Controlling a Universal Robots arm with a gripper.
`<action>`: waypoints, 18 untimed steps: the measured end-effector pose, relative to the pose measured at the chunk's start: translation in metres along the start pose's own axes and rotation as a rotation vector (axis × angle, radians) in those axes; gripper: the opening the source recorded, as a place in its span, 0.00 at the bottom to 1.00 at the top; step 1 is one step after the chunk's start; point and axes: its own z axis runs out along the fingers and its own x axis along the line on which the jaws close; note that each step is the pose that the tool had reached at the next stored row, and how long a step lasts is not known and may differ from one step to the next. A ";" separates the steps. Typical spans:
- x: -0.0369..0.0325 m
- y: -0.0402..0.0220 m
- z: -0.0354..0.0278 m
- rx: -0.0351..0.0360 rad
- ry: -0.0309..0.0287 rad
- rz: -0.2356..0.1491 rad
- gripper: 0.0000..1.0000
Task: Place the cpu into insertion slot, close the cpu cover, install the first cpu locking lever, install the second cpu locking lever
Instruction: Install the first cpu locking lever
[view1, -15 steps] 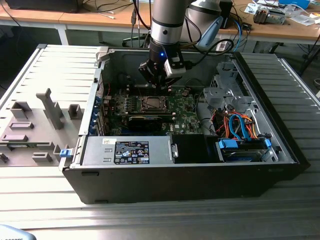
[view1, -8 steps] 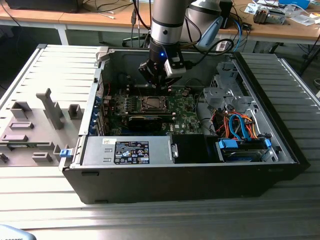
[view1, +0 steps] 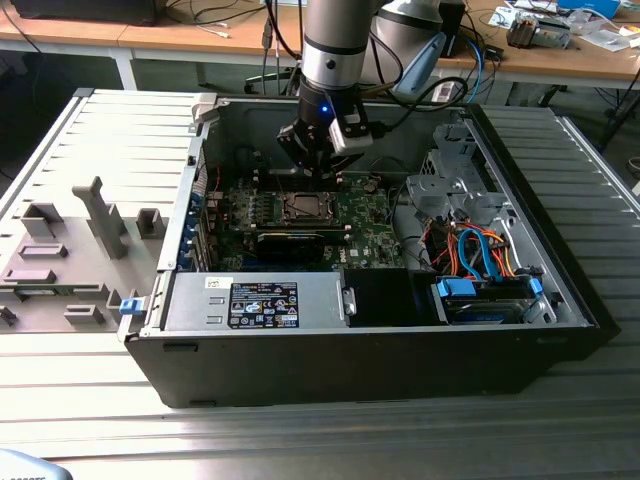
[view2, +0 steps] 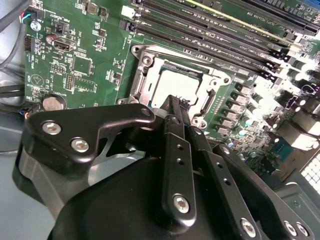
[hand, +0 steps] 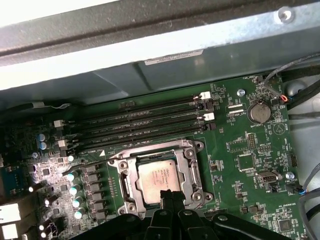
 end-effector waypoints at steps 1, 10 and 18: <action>0.0000 0.0000 0.0000 0.0000 -0.0001 -0.002 0.11; 0.0000 0.0000 0.0000 0.0007 -0.0007 -0.021 0.11; 0.0000 0.0000 0.0000 0.0014 -0.0014 -0.041 0.11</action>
